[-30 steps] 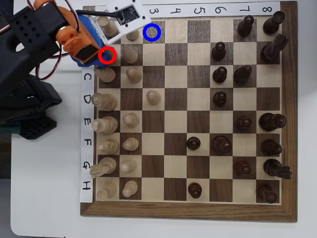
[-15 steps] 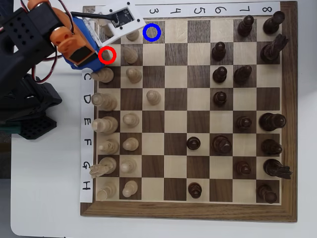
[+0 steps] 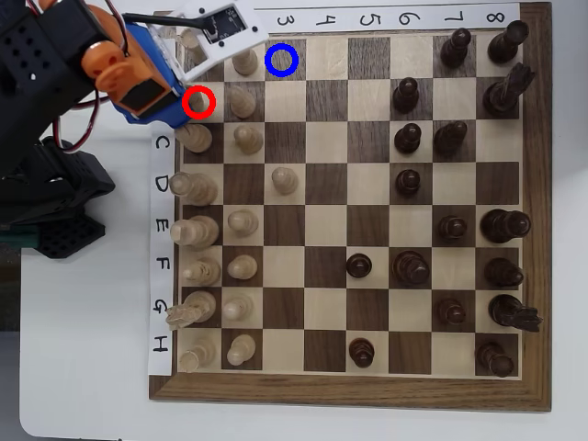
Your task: Move the piece to destination
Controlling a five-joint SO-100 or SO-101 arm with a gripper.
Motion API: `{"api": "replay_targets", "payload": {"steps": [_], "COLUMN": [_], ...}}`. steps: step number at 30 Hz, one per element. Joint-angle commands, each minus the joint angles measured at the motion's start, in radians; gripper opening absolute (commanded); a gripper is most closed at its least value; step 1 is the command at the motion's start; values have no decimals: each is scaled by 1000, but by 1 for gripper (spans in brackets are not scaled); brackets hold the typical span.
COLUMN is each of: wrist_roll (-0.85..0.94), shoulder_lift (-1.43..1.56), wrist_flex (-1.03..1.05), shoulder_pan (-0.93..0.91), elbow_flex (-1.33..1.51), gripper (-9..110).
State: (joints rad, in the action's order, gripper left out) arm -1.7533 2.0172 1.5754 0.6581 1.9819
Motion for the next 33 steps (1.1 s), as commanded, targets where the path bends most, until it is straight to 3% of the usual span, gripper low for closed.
{"api": "replay_targets", "payload": {"steps": [1,33], "wrist_roll": [-571,-483], "shoulder_lift": [146,112], "wrist_flex": [64,121], "shoulder_pan": [14,34], "elbow_flex": [-259,-578], "gripper": [0,0]}}
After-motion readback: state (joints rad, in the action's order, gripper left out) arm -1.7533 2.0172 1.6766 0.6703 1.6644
